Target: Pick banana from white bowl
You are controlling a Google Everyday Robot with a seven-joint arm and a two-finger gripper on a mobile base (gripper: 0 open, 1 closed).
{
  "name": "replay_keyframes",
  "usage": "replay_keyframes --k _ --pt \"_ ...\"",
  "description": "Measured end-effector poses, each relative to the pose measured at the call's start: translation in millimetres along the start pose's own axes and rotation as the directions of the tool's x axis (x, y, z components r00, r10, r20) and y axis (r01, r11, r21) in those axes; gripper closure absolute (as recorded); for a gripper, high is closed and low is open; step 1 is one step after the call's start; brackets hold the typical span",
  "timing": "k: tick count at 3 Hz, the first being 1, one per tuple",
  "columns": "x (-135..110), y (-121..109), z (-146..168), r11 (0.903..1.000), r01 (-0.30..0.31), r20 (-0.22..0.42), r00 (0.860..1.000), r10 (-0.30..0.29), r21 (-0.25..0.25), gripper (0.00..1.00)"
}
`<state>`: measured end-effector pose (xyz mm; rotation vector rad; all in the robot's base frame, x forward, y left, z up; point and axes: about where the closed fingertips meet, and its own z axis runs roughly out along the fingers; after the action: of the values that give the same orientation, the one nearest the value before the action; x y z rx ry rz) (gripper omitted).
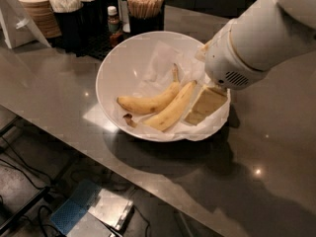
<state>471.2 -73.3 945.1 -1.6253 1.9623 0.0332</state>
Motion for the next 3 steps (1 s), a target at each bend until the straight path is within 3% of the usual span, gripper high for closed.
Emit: replay_keyframes --k 2,3 --pt "-23 20 33 0.9930 0.032 0.059 0.998 -0.025 -0.113 0.16" --pt "-28 16 61 0.9850 0.022 0.061 0.998 -0.012 -0.171 0.17"
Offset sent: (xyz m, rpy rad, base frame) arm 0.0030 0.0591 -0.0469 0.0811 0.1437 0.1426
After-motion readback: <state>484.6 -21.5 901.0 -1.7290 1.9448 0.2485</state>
